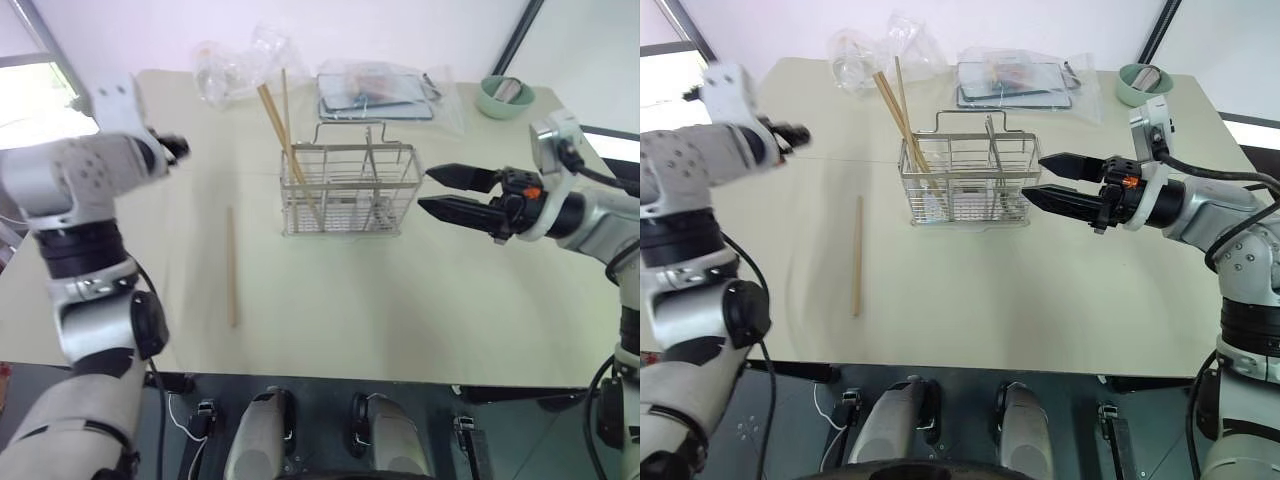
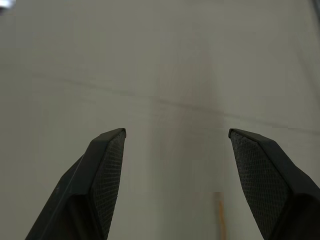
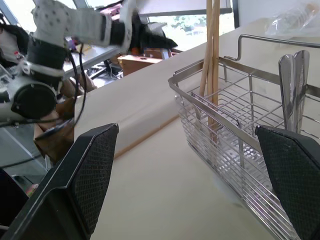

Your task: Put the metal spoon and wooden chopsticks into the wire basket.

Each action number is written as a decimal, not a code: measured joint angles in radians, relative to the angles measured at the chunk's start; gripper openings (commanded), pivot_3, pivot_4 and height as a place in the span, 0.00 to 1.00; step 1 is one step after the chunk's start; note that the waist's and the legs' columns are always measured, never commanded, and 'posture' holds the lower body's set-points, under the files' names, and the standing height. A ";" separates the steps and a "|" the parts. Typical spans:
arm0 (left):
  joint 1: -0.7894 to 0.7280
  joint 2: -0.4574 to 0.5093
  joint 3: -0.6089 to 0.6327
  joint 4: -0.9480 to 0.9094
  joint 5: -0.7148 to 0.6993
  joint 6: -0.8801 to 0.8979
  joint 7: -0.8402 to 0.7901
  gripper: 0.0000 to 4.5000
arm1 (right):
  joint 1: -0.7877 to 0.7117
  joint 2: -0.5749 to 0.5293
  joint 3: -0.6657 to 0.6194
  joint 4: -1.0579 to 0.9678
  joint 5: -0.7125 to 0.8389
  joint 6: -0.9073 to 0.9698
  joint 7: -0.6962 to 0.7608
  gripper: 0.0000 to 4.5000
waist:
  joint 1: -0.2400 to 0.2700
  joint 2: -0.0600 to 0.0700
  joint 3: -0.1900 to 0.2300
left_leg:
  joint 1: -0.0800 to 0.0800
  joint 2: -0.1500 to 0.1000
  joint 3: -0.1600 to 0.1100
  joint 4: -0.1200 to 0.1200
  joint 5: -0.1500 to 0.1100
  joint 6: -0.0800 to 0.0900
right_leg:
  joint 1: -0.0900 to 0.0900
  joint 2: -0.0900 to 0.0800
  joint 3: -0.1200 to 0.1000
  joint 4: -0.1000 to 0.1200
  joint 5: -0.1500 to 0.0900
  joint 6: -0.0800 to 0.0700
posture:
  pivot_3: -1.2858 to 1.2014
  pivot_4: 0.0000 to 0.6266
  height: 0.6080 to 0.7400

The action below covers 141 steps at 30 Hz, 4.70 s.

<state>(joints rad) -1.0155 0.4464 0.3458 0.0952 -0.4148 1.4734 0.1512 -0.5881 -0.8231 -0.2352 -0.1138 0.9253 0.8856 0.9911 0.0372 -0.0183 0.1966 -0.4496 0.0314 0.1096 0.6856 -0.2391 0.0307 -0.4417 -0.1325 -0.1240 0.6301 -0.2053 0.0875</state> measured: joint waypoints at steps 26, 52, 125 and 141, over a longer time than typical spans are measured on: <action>0.117 -0.143 -0.016 0.018 -0.024 0.133 -0.035 0.01 | 0.030 -0.001 -0.006 -0.022 -0.006 0.002 0.019 1.00 | 0.001 0.000 0.000 | 0.002 0.000 0.000 -0.002 -0.002 0.003 | 0.000 0.000 0.000 0.001 0.000 -0.001 | 0.52 0.24 0.75; -0.307 -0.234 0.064 -0.115 -0.294 -0.698 -0.307 0.01 | 0.003 -0.021 -0.017 -0.019 0.003 0.038 -0.001 1.00 | 0.000 0.001 0.000 | 0.002 0.000 0.001 -0.001 -0.003 0.005 | 0.001 0.000 0.000 0.000 0.000 0.000 | 0.52 0.24 0.75; -0.287 -0.208 0.067 0.027 -0.066 -0.854 -0.219 0.01 | 0.035 -0.051 -0.065 -0.057 0.032 0.037 -0.050 1.00 | 0.003 0.001 -0.001 | 0.000 0.000 0.002 -0.001 -0.003 0.005 | 0.000 -0.001 0.000 -0.002 0.001 0.000 | 0.52 0.24 0.75; 0.015 -0.258 -0.215 -0.115 -0.084 -0.801 -0.367 0.01 | 0.073 -0.063 -0.101 -0.080 0.043 0.067 -0.070 1.00 | 0.001 0.001 -0.001 | 0.002 0.000 0.001 0.000 -0.003 0.006 | 0.001 0.000 0.000 0.000 0.000 0.000 | 0.52 0.24 0.75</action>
<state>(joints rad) -1.0006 0.1882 0.1309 -0.0199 -0.4987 0.6727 -0.2158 -0.5154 -0.8859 -0.3362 -0.1934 0.9685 0.9530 0.9210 0.0383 -0.0174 0.1958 -0.4480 0.0316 0.1108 0.6854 -0.2424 0.0372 -0.4410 -0.1325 -0.1238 0.6302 -0.2049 0.0872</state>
